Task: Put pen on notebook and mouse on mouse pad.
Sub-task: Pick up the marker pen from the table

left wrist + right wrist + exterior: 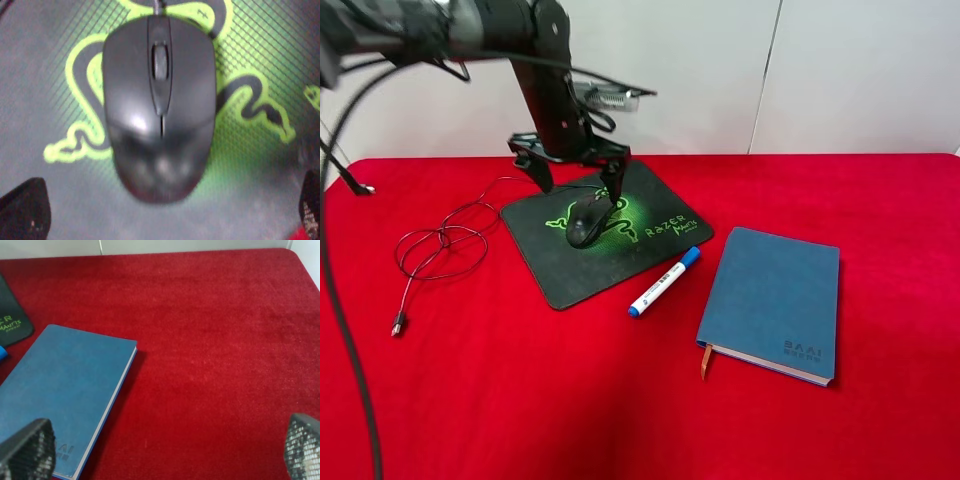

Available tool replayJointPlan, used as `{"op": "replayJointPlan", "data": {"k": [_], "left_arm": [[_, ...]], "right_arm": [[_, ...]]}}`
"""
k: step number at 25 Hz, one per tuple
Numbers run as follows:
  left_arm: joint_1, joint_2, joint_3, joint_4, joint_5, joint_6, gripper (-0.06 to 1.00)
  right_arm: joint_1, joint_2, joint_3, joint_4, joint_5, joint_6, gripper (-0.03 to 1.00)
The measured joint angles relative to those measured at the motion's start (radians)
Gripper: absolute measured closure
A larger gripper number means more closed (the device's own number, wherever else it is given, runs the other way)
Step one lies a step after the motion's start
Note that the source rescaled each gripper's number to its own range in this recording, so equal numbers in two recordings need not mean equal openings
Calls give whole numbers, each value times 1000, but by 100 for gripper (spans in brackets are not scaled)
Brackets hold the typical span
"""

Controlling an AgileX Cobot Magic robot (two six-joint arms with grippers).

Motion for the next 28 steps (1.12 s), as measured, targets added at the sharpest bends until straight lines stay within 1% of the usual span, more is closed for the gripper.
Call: {"op": "replayJointPlan", "data": {"k": [6, 13, 17, 19, 23, 26, 28], "left_arm": [[0, -115, 0, 3, 158, 11, -5], [0, -283, 0, 4, 159, 43, -5], [0, -360, 0, 4, 161, 45, -5], [0, -435, 0, 4, 161, 48, -5], [0, -498, 4, 11, 162, 48, -5], [0, -599, 84, 42, 162, 48, -5], [0, -655, 165, 55, 162, 48, -5]], "right_arm": [[0, 0, 0, 0, 0, 0, -3], [0, 0, 0, 0, 0, 0, -3], [0, 0, 0, 0, 0, 0, -3], [0, 0, 0, 0, 0, 0, -3], [0, 0, 0, 0, 0, 0, -3], [0, 0, 0, 0, 0, 0, -3], [0, 0, 0, 0, 0, 0, -3]]}}
